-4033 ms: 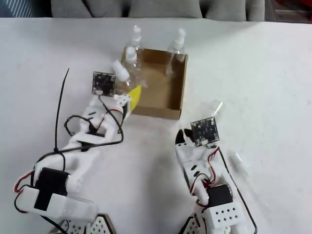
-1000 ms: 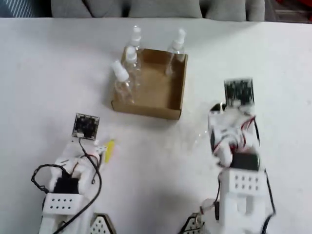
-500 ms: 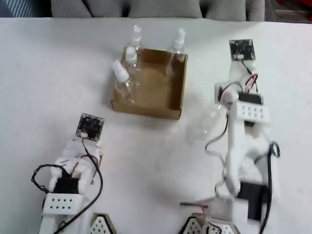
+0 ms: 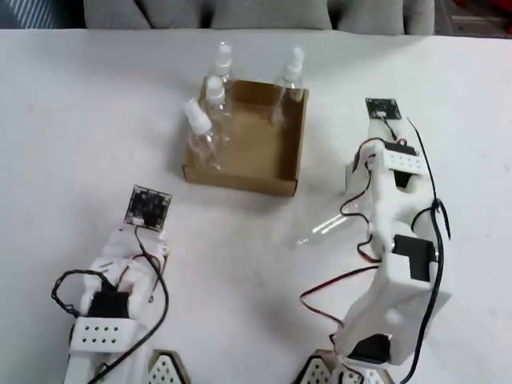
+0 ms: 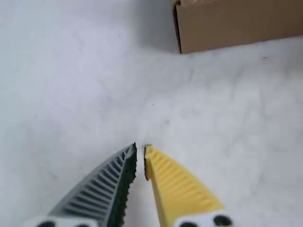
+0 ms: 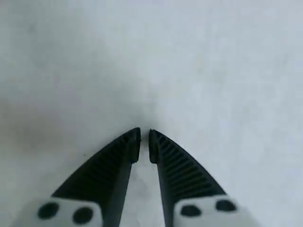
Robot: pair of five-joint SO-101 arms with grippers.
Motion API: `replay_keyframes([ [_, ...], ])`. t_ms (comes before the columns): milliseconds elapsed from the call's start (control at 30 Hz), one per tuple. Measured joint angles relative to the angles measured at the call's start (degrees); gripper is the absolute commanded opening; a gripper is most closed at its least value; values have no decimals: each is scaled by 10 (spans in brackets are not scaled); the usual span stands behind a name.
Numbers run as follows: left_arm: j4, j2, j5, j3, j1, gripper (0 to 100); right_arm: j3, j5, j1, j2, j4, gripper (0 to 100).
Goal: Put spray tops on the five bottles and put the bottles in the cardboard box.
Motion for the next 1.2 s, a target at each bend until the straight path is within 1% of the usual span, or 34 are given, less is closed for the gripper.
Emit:
replay_keyframes([
  [233,0,0,0,0,0,41,0,1,1,-24,175,16],
  [367,0,0,0,0,0,41,0,38,0,-40,277,18],
  [467,0,0,0,0,0,41,0,65,0,-64,293,18],
  [600,0,0,0,0,0,41,1,79,1,-126,289,18],
  [667,0,0,0,0,0,41,1,109,1,-170,295,18],
  [867,0,0,0,0,0,41,13,236,-13,-304,388,18],
  [933,0,0,0,0,0,41,30,266,-21,-331,415,18],
  [1067,0,0,0,0,0,41,56,334,-48,-355,437,19],
  [1133,0,0,0,0,0,41,73,367,-69,-358,437,50],
  [1200,0,0,0,0,0,41,87,396,-87,-360,437,120],
])
